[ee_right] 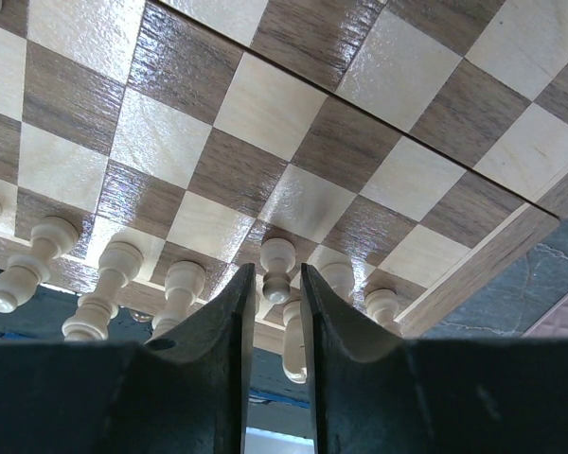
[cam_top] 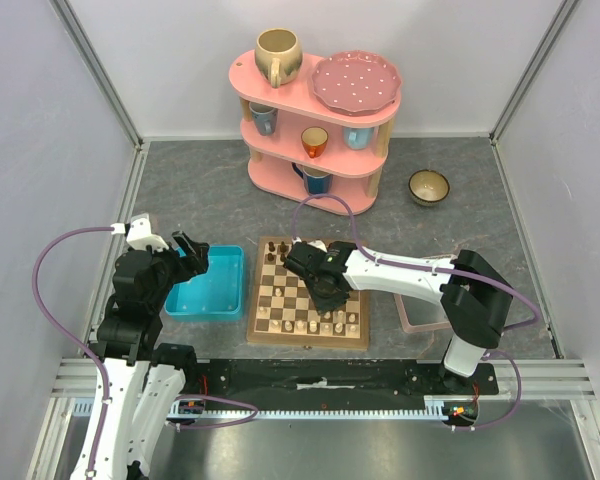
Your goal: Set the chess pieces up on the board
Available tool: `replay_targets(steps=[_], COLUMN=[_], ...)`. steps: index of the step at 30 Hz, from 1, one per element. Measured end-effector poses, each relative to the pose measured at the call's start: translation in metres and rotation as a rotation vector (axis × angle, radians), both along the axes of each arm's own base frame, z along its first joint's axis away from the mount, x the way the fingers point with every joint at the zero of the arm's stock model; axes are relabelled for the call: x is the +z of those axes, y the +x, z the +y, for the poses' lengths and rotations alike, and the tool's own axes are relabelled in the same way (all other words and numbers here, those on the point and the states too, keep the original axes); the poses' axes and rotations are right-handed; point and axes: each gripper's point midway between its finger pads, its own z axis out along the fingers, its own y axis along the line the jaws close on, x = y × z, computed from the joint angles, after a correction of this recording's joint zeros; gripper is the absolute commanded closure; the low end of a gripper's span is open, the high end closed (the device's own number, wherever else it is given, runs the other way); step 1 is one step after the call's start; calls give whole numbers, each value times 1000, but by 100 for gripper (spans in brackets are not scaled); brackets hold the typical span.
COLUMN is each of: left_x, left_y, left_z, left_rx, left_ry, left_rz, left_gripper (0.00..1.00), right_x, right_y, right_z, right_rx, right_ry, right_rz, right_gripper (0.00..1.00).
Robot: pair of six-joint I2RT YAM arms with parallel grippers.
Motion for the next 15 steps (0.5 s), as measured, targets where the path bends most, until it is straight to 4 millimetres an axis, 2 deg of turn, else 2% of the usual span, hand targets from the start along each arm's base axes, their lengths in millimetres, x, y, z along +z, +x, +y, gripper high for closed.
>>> replay_targets(steps=[9, 12, 15], left_x=[0, 0, 0], left_y=[0, 0, 0], left_z=[0, 0, 0], left_rx=[0, 0, -1], left_ry=[0, 0, 0], left_rz=[0, 0, 0], left_gripper=[18, 18, 18], right_x=[12, 27, 50], right_y=[8, 17, 29], right_z=[7, 19, 40], right_rx=[-3, 0, 2], right_ry=[14, 52, 122], right_rz=[-30, -65, -103], right_gripper=[64, 64, 62])
